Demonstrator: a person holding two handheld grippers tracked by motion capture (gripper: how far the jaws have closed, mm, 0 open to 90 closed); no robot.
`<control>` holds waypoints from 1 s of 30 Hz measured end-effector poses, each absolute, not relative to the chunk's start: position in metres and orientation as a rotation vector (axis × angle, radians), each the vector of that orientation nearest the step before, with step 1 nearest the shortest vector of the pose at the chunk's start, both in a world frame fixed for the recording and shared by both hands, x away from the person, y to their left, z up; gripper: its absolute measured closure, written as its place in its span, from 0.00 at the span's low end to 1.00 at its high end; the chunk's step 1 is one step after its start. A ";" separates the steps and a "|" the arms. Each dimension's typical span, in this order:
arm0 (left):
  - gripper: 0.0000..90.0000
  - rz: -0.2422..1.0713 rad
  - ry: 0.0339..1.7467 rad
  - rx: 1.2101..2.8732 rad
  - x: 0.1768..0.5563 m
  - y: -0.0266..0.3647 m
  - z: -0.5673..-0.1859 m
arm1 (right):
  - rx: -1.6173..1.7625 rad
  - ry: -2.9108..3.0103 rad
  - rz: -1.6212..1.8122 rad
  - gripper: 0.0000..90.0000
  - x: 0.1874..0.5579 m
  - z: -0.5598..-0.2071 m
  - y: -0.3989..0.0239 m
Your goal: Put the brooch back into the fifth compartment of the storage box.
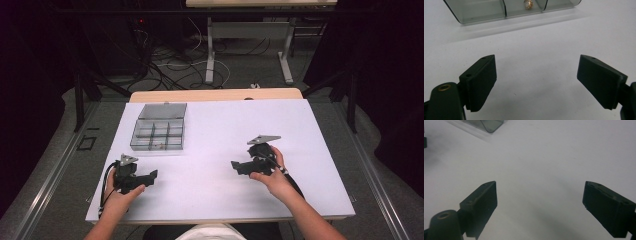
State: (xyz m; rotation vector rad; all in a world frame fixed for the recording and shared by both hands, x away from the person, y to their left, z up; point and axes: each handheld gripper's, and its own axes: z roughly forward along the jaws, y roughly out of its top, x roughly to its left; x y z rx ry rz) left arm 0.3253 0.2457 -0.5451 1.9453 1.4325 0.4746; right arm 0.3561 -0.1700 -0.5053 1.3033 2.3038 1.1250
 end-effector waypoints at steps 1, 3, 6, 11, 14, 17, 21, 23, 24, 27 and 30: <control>0.18 0.473 1.435 1.946 0.325 0.245 -0.545 | 1.311 2.296 1.119 0.11 0.355 -0.506 -0.176; 0.18 0.474 1.435 1.946 0.325 0.245 -0.545 | 1.325 2.279 1.121 0.07 0.354 -0.507 -0.185; 0.18 0.478 1.433 1.946 0.325 0.245 -0.545 | 1.337 2.274 1.104 0.00 0.351 -0.510 -0.196; 0.18 0.478 1.435 1.946 0.325 0.246 -0.545 | 1.360 2.253 1.090 0.00 0.345 -0.512 -0.211; 0.18 0.478 1.433 1.947 0.324 0.246 -0.545 | 1.384 2.224 1.100 0.00 0.342 -0.512 -0.220; 0.18 0.477 1.432 1.947 0.324 0.246 -0.544 | 1.410 2.203 1.080 0.00 0.340 -0.516 -0.228; 0.18 0.478 1.430 1.949 0.325 0.245 -0.545 | 1.447 2.188 1.053 0.00 0.338 -0.522 -0.232; 0.18 0.476 1.426 1.951 0.325 0.245 -0.545 | 1.438 2.175 1.036 0.00 0.338 -0.524 -0.234; 0.18 0.476 1.427 1.953 0.325 0.245 -0.545 | 1.442 2.169 1.030 0.00 0.339 -0.524 -0.234; 0.18 0.474 1.422 1.955 0.325 0.244 -0.545 | 1.433 2.166 1.027 0.00 0.341 -0.526 -0.234; 0.18 0.473 1.420 1.957 0.325 0.244 -0.545 | 1.433 2.164 1.020 0.00 0.342 -0.527 -0.234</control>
